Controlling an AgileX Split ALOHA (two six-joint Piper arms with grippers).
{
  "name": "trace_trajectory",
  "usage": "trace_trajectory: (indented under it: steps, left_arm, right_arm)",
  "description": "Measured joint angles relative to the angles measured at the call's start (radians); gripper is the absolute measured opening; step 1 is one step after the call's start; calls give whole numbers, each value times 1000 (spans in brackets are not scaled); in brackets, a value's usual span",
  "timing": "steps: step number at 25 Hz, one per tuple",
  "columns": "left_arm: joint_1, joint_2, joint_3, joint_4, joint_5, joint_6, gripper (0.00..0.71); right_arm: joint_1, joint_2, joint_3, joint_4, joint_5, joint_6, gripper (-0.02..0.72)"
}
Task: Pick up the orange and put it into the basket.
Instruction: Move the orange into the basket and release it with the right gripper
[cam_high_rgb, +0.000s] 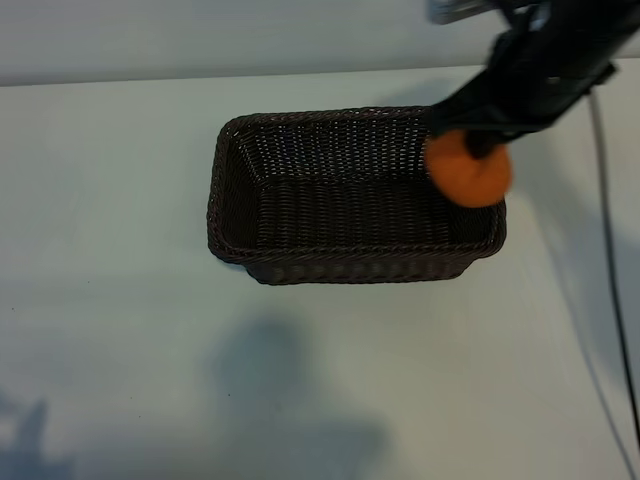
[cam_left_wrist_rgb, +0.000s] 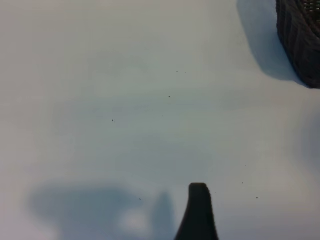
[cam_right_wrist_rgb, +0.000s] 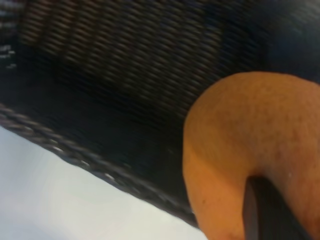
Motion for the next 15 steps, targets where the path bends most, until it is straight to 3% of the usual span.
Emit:
trace_trajectory:
  steps: [8,15]
  left_arm:
    - [0,0,0,0,0,0,590]
    - [0,0,0,0,0,0,590]
  right_arm:
    - [114,221,-163,4,6,11,76]
    - [135,386,-192,5,-22,11,76]
